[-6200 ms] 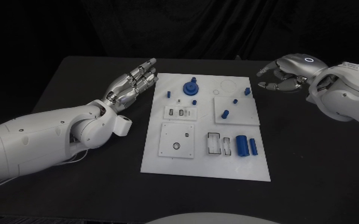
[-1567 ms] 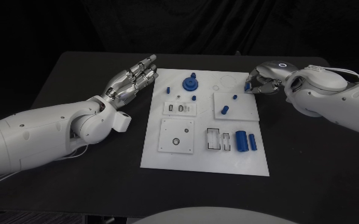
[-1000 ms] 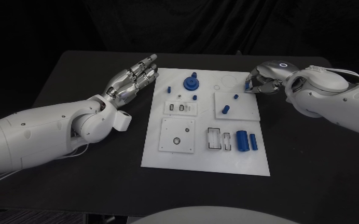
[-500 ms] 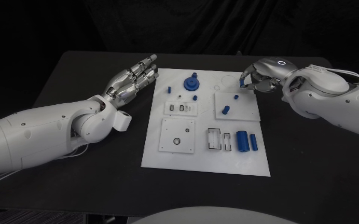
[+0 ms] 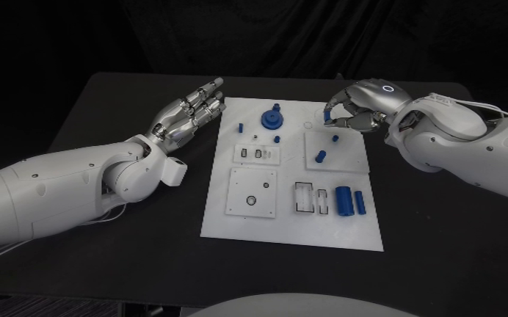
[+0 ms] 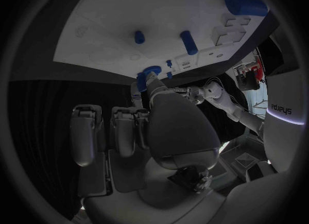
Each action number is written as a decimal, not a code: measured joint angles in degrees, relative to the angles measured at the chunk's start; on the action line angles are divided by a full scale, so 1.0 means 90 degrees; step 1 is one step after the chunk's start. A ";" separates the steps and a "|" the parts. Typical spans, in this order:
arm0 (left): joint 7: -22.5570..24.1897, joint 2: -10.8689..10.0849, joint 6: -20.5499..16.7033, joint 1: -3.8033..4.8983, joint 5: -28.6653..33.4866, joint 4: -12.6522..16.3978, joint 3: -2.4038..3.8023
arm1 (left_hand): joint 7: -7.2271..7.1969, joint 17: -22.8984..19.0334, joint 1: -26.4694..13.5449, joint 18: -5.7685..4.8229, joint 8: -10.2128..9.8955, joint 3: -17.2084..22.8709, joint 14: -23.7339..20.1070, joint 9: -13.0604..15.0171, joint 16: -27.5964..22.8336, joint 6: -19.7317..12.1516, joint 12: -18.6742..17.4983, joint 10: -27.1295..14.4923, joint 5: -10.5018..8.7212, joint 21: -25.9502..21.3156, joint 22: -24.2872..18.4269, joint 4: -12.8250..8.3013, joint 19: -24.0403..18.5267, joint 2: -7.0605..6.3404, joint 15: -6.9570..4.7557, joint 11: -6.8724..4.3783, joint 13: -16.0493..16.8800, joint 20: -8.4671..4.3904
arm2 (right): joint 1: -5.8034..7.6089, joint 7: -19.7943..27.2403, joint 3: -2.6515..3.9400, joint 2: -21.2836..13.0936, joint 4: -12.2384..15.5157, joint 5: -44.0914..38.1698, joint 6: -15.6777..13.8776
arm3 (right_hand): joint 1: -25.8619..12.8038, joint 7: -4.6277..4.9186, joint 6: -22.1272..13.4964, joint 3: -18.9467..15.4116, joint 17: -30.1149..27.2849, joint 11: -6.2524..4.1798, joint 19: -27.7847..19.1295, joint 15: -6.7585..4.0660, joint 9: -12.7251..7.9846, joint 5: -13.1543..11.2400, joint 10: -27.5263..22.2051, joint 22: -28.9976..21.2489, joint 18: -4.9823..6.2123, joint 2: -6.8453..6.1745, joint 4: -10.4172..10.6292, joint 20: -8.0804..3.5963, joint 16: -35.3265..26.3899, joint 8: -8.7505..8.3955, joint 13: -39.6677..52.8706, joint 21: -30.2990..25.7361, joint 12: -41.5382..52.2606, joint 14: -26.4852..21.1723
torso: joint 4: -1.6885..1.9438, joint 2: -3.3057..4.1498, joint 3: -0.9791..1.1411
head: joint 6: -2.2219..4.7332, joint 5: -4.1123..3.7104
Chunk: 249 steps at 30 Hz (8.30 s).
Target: Assemble the parts on the task board
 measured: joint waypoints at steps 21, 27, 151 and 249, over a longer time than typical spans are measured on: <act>-0.0001 0.0054 -0.0001 -0.0001 0.0000 -0.0007 0.0000 | 0.0000 0.0000 0.0000 0.0000 0.0000 0.0000 0.0000 -0.0001 0.0000 0.0000 0.0000 -0.0002 0.0000 0.0000 0.0000 0.0000 0.0000 0.0000 0.0000 -0.0002 0.0000 0.0000 | -0.0187 0.0208 0.0000 0.0868 0.0569 0.0867 -0.0223 | 0.0018 0.0056 0.0056 -0.0006 0.0000 0.0000 0.0000 0.0000 -0.0001 -0.0035 0.0000 0.0004 0.0000 0.0032 -0.0073 0.0000 0.0000 0.0003 0.0000 0.0000 0.0000 0.0000 | 0.0009 0.0010 0.0010 | 0.0002 -0.0053; -0.0003 0.0056 -0.0002 -0.0001 0.0000 -0.0006 0.0000 | 0.0000 0.0001 0.0025 0.0000 0.0000 0.0018 0.0000 -0.0001 0.0000 0.0000 0.0000 -0.0002 0.0000 0.0000 0.0000 0.0019 0.0000 0.0025 0.0000 -0.0002 0.0000 0.0000 | -0.0382 0.0192 0.0000 0.1073 0.0437 0.0957 -0.0210 | 0.0018 0.0081 0.0081 0.0002 0.0000 0.0001 0.0000 0.0000 -0.0001 -0.0011 0.0000 0.0004 0.0000 0.0031 -0.0166 0.0000 0.0000 0.0009 0.0000 -0.0001 0.0000 0.0000 | 0.0001 0.0009 0.0008 | 0.0016 -0.0057; -0.0003 -0.0089 -0.0205 -0.0007 -0.0235 0.0117 0.0000 | 0.0116 0.0000 0.0025 0.0000 0.0000 0.0293 0.0009 0.0017 0.0000 0.0116 0.0000 0.0016 0.0025 0.0011 0.0014 -0.0167 0.0022 0.0025 0.0083 0.0102 0.0000 0.0069 | 0.0232 0.0454 0.0042 -0.0373 0.1322 0.0591 -0.1135 | -0.0905 0.0183 -0.1185 -0.0365 0.0000 0.0092 0.0022 0.0126 -0.0489 0.0035 -0.0001 0.0002 -0.0001 -0.0219 0.0310 0.0114 0.0000 -0.0501 0.0003 -0.0206 0.0032 -0.0011 | 0.0004 0.0004 0.0015 | 0.0066 0.0046; -0.7213 0.1881 -0.0634 0.0719 -0.8354 0.0005 0.0004 | 0.0020 0.8319 -0.2893 -0.0899 0.3567 0.0894 0.9336 0.5715 0.9960 0.5280 0.9937 0.9310 -0.2822 0.9755 0.8299 0.0423 0.9261 -0.1096 -0.1083 -0.0038 0.8315 -0.1044 | -0.0325 -0.0491 -0.0020 -0.0954 0.0443 0.0582 -0.1211 | -0.1487 0.0330 -0.0788 0.1457 -0.0643 0.0276 -0.1036 0.0342 0.0909 0.2728 -0.0709 0.0003 0.0788 -0.1039 0.1034 0.0330 -0.1926 0.0576 0.0003 -0.4969 -0.1553 -0.0203 | -0.0400 -0.0951 0.0491 | -0.0319 0.0753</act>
